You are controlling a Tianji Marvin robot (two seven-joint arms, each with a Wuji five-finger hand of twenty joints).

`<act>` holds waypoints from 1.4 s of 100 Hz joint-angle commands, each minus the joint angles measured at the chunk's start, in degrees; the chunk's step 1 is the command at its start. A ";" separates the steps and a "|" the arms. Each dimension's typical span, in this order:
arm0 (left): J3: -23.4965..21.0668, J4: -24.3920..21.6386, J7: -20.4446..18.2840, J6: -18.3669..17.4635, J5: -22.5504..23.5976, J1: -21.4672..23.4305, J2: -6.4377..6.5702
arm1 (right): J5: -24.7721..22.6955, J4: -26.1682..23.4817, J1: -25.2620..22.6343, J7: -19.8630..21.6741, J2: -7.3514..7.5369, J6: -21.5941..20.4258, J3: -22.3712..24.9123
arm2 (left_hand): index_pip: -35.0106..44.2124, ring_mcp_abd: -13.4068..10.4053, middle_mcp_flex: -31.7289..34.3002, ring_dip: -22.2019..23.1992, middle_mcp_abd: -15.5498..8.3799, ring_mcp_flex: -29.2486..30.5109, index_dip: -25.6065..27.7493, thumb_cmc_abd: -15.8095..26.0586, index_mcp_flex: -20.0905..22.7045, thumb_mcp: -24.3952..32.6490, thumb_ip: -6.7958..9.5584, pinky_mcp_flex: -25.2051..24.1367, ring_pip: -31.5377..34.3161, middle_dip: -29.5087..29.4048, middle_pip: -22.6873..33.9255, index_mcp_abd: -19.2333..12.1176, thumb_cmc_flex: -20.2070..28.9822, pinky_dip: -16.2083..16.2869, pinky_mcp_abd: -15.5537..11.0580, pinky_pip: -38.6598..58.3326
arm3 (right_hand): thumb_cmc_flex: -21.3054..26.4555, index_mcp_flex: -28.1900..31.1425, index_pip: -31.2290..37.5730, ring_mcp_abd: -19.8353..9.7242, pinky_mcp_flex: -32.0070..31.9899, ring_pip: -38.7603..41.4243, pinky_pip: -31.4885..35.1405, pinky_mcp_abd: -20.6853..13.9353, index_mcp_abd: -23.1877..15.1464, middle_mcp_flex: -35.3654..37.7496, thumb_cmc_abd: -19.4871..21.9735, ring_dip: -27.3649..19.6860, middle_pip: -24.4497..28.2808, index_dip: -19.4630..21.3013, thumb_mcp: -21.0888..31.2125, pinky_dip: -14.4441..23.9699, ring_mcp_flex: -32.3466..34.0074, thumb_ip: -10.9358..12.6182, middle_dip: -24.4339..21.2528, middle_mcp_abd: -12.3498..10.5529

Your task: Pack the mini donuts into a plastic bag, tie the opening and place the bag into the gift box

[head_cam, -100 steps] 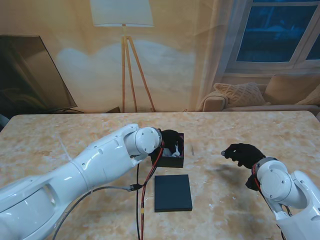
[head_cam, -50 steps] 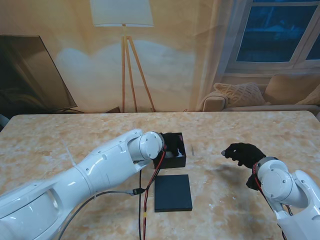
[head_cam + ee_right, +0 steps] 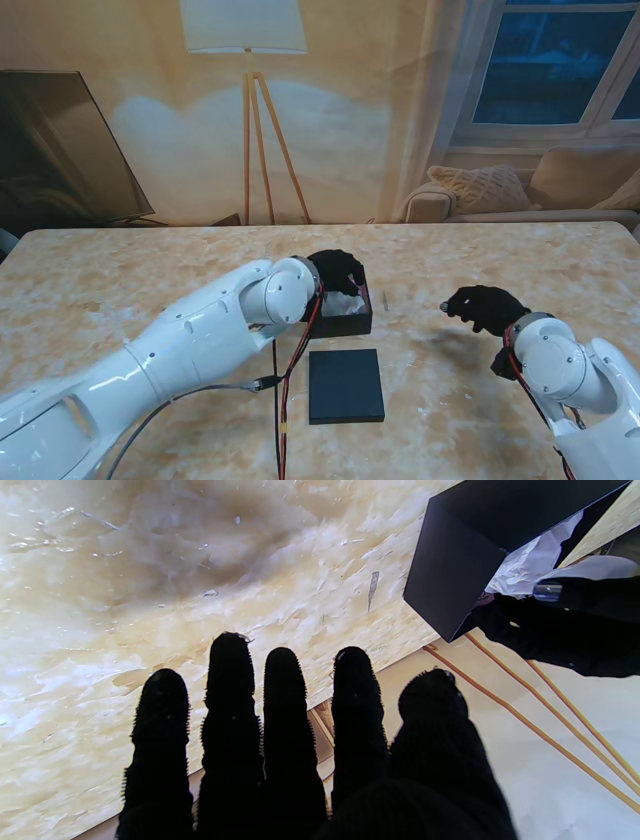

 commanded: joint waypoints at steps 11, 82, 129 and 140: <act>-2.66 -4.19 -1.03 -0.95 1.41 0.81 2.18 | 0.22 -0.27 -0.38 1.40 -0.08 -0.15 -0.02 | -2.92 1.60 -4.10 -3.59 1.49 -4.46 -0.31 1.39 -2.10 -1.50 1.65 -3.13 -3.87 -2.44 -3.54 -1.16 -2.62 -1.92 1.16 -3.98 | 1.74 -0.31 1.09 -0.54 -0.11 0.46 -0.32 0.81 -0.89 1.26 0.00 -0.71 0.22 -0.43 -0.61 0.47 0.86 -0.18 -0.65 -1.11; -8.89 -17.78 -3.39 -5.83 8.43 10.49 7.73 | 1.22 -0.03 0.08 1.17 -0.17 0.53 -1.00 | 10.44 0.26 12.69 5.61 -2.99 11.47 4.52 0.96 6.74 -10.81 -3.24 8.48 8.47 4.97 7.21 -1.19 5.97 2.47 -1.28 7.17 | 1.69 -0.62 0.80 -0.51 -0.32 0.30 -0.48 0.82 -0.42 0.98 0.27 -0.70 0.00 -0.58 -0.59 0.47 0.67 -0.14 -0.70 -0.80; -3.31 -6.81 -4.04 -4.03 0.16 5.58 4.41 | 1.75 0.37 0.75 1.64 -0.09 0.96 -1.93 | 3.85 1.82 12.51 1.81 -1.61 9.92 1.57 10.23 9.42 -16.25 -0.72 7.75 5.02 1.53 4.33 2.26 4.81 -2.79 -0.81 4.01 | 1.70 -0.63 0.55 -0.46 -0.40 0.30 -0.52 0.86 -0.25 1.05 0.34 -0.71 -0.01 -0.55 -0.58 0.48 0.74 -0.12 -0.72 -0.74; -2.69 -5.51 -5.15 -3.71 -1.98 5.00 4.00 | 1.82 0.46 0.83 1.61 -0.10 0.90 -2.09 | -0.49 2.32 12.14 0.93 -0.80 9.48 0.66 13.45 9.67 -15.98 1.15 7.36 4.46 0.49 3.15 3.85 3.05 -3.36 -0.69 3.93 | 1.66 -0.69 0.42 -0.48 -0.26 0.33 -0.47 0.86 -0.18 1.00 0.42 -0.69 -0.03 -0.55 -0.58 0.49 0.76 -0.11 -0.73 -0.66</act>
